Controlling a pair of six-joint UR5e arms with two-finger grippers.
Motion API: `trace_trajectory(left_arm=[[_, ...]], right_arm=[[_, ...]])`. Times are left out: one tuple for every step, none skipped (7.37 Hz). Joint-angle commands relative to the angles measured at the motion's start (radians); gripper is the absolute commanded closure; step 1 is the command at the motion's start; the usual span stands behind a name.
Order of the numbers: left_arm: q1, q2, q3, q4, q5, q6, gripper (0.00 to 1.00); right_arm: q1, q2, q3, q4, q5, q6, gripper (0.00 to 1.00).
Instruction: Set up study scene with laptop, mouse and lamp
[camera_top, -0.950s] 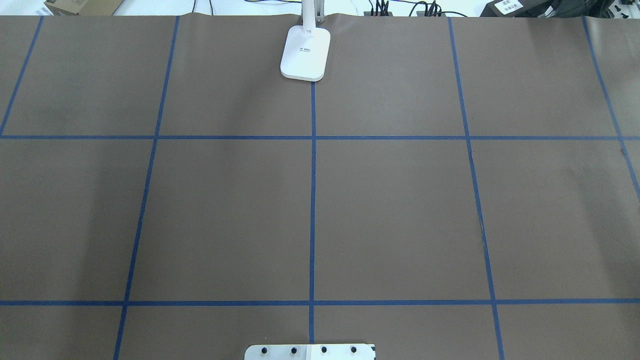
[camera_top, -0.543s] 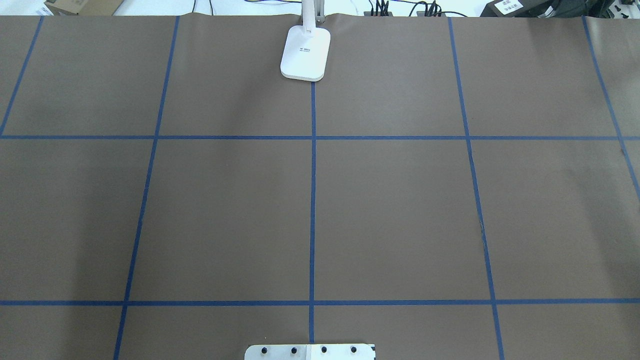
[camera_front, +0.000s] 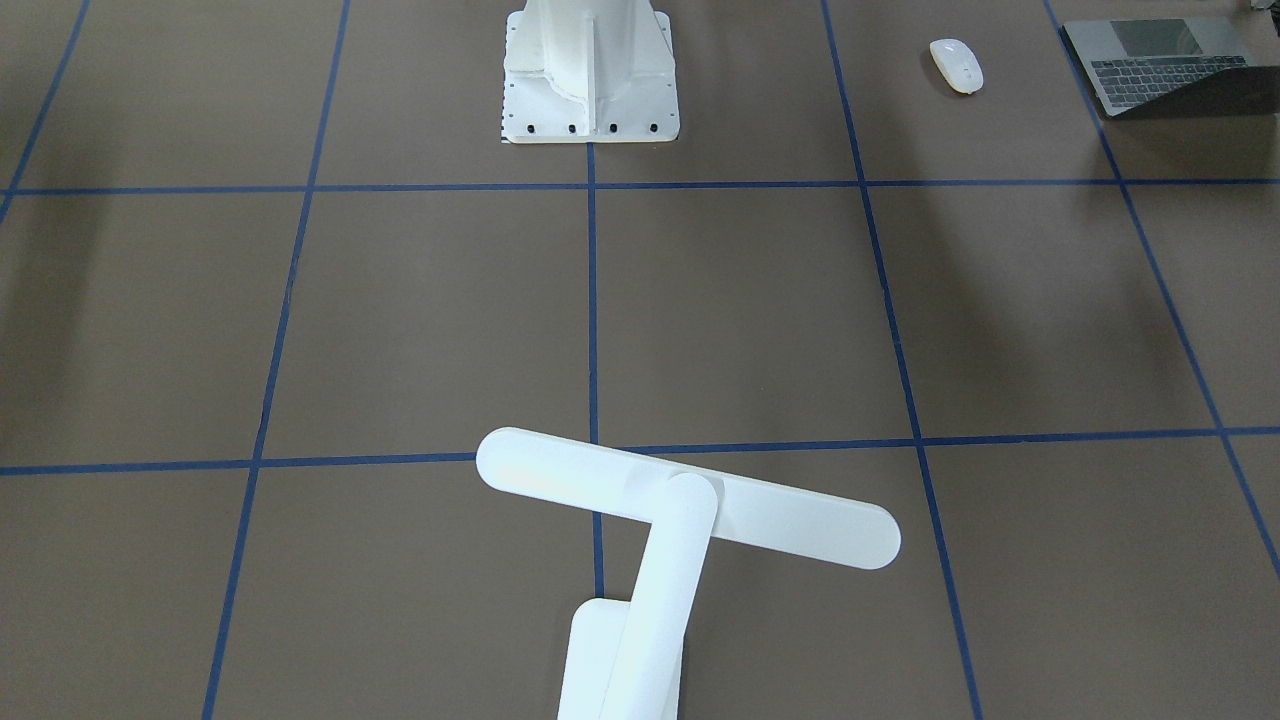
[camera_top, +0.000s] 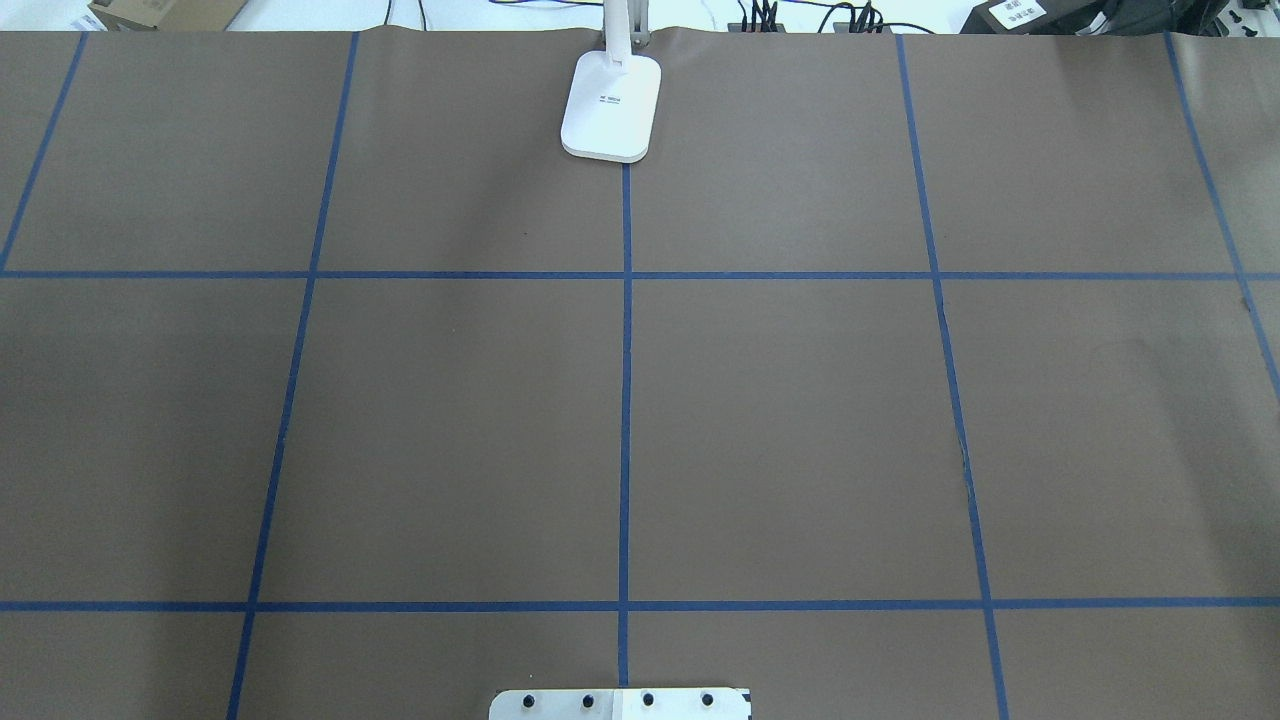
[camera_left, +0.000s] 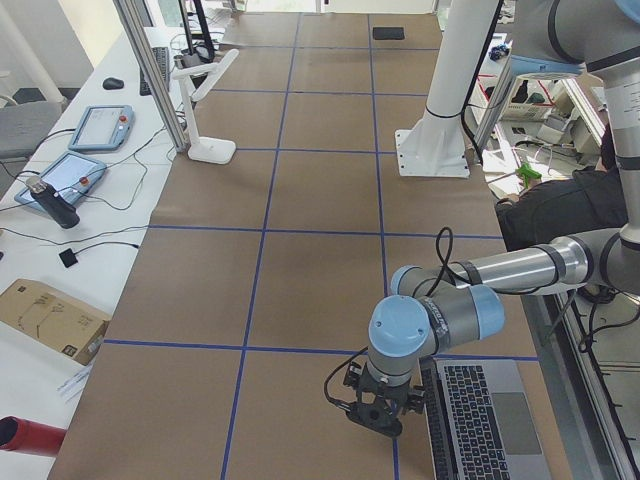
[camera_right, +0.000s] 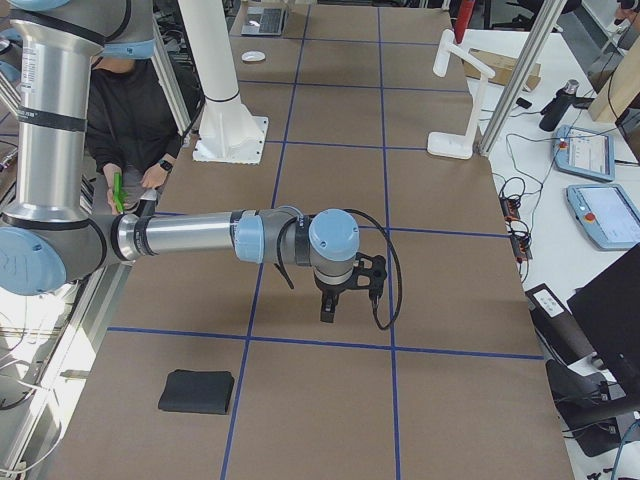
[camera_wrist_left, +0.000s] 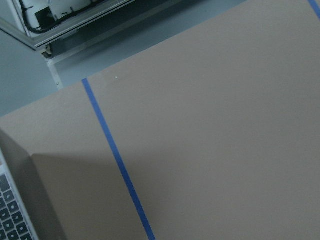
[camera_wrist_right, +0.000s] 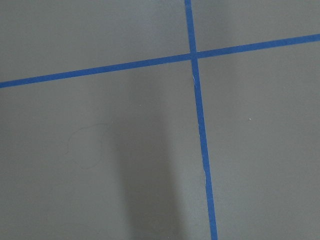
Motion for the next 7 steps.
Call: trace_trajectory(left_arm=[[-0.001,0.033,0.0,-0.002,0.0,-0.07,0.0],[-0.001,0.041,0.0,-0.002,0.0,-0.071,0.0],[0.001,0.056,0.0,-0.008,-0.001,-0.071,0.0],[0.001,0.059,0.005,-0.005,-0.004,-0.071,0.0],[0.001,0.074,0.014,-0.002,-0.004,-0.065,0.0],[0.002,0.087,0.043,-0.012,-0.004,-0.06,0.0],[0.002,0.087,0.054,-0.012,-0.004,-0.06,0.0]], right_arm=[[-0.001,-0.002,0.002,-0.001,0.0,0.0,0.01],[-0.001,-0.002,0.001,-0.001,0.0,-0.001,0.01],[-0.001,-0.002,0.005,0.0,0.0,-0.004,0.01],[-0.001,0.0,0.002,0.0,0.0,-0.001,0.01],[-0.001,0.0,0.004,0.0,0.0,-0.004,0.01],[-0.001,-0.002,0.002,0.0,0.0,-0.007,0.01],[-0.001,-0.002,0.002,-0.001,0.001,-0.007,0.01]])
